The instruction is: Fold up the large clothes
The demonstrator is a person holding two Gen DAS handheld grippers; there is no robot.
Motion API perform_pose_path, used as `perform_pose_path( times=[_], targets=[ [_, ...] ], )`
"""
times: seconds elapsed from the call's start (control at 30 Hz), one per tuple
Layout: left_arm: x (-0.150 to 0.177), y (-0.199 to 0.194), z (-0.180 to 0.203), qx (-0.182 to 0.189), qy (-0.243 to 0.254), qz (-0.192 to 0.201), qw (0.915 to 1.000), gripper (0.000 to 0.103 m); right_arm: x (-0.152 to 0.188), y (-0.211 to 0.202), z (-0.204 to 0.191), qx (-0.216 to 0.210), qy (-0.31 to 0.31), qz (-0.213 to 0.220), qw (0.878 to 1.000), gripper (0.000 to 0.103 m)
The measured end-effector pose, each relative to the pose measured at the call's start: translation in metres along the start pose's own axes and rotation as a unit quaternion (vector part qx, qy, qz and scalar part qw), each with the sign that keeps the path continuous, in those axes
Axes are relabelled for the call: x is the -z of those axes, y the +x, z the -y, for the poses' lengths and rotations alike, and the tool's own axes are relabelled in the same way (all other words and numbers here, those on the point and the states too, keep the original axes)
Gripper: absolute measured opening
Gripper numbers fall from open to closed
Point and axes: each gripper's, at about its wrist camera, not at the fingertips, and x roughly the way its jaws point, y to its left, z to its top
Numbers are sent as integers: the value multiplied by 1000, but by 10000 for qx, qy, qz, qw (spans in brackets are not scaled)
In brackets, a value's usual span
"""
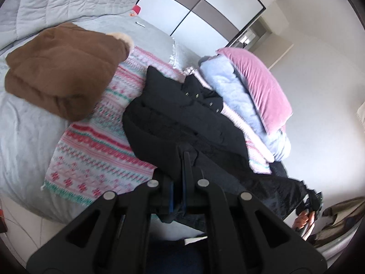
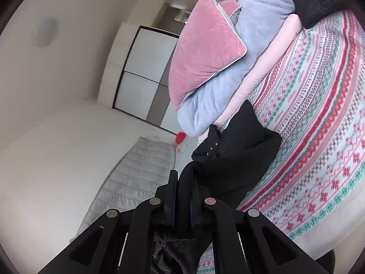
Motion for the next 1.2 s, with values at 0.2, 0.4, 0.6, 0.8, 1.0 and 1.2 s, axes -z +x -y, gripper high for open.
perform_pose_path(
  times=[0.2,0.4,0.6,0.8,1.0,1.2],
  targets=[
    [26,7,-20,-177,-133,-77,9997,6,23,-22,39,-59,496,-2,9988,7],
    [40,16,-25,-705,-30,-101,9975,6,25,-32,45,44,388,6,9992,7],
    [48,-8,-25,-446,-143,171,9988,6,31,-41,22,-258,335,245,9988,6],
    [45,-45,-16,-171,-233,499,9983,6,32,-64,-12,-630,82,457,9969,6],
    [45,-93,0,91,-98,715,9974,6,33,-95,-44,-811,-198,555,9950,6],
    [33,-79,-9,-42,-227,559,9982,6,32,-85,-30,-513,-125,412,9978,6]
  ],
)
